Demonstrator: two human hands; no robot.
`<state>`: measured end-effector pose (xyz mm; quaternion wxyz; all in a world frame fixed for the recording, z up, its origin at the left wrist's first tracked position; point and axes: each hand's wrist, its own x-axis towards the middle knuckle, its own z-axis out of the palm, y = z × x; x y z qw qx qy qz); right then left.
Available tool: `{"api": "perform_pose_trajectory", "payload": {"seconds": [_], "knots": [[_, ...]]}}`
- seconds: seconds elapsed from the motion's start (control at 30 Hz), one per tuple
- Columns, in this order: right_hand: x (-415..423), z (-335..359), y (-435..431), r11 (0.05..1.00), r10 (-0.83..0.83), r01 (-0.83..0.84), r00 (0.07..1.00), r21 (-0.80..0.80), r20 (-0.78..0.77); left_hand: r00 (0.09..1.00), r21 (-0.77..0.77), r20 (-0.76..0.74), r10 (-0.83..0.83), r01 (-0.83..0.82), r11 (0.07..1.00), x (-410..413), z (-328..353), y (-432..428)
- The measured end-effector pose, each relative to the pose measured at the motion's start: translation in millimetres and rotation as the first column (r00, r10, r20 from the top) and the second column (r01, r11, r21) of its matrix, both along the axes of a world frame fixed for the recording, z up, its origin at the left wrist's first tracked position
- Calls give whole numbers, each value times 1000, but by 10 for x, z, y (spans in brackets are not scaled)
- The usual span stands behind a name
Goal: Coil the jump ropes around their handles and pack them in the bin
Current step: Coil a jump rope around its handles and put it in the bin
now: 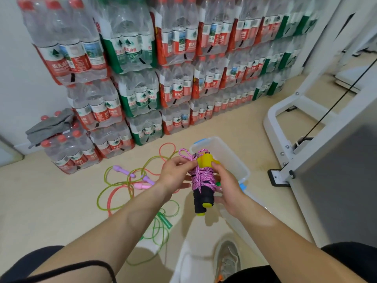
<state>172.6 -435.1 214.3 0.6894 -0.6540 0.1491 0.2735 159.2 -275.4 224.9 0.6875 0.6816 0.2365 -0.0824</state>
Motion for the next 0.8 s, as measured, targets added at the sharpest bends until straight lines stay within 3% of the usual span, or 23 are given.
{"api": "perform_pose_trajectory", "payload": {"seconds": [0.13, 0.4, 0.57, 0.8], "knots": [[303, -89, -97, 994, 69, -64, 996, -90, 62, 999, -42, -5, 35, -36, 998, 243, -169, -135], [1307, -702, -270, 956, 39, 20, 980, -294, 194, 997, -166, -74, 19, -31, 986, 992, -508, -426], [1868, -1323, -329, 900, 43, 55, 976, -433, 214, 988, -222, -149, 48, -81, 972, 1439, -987, -602], [2399, -1896, -379, 785, 168, 15, 957, -619, 236, 953, -373, -289, 87, -195, 907, 1820, -1402, -744]]}}
